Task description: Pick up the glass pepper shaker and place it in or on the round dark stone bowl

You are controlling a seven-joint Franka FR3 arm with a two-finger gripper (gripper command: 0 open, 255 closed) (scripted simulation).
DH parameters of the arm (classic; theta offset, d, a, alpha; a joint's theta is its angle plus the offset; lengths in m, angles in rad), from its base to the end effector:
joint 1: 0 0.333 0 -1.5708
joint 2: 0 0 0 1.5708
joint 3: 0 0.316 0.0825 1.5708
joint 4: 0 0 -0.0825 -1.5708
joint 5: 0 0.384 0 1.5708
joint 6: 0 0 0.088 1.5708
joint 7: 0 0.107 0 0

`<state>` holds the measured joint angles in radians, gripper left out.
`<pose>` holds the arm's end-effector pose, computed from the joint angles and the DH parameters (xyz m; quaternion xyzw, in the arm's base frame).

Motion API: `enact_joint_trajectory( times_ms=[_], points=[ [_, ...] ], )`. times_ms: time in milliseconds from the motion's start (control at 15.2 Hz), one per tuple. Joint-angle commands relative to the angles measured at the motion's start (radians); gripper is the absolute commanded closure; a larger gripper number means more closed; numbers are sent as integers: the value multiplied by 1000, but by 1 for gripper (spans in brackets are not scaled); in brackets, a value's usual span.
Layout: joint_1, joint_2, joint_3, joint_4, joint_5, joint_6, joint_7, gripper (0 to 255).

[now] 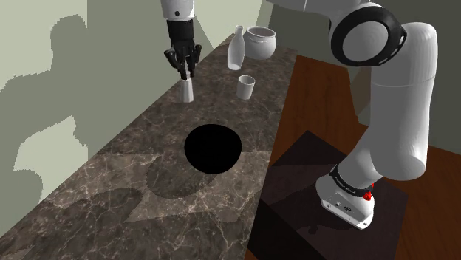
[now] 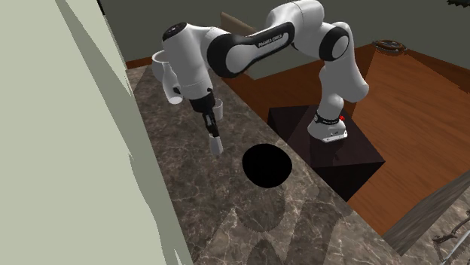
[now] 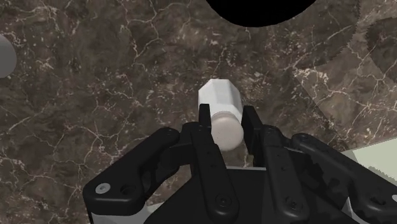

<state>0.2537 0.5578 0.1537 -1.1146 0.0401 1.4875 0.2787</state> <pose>0.6459 0.2531 0.4829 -0.9926 -0.0560 0.1044 0.0280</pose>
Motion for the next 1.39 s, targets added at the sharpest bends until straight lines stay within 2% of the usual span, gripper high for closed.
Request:
enact_joint_trajectory(
  times_ms=[0,66,330,726,1122,1320],
  points=[
    [2,9,0,42,-1,-33,2,255],
    [2,12,0,54,-1,-42,3,255],
    [10,-179,17,-215,24,41,34,255],
    [33,-403,46,-489,67,100,85,255],
    [67,-594,80,-683,117,116,144,255],
    [70,-607,83,-722,121,142,146,255]
  ],
)
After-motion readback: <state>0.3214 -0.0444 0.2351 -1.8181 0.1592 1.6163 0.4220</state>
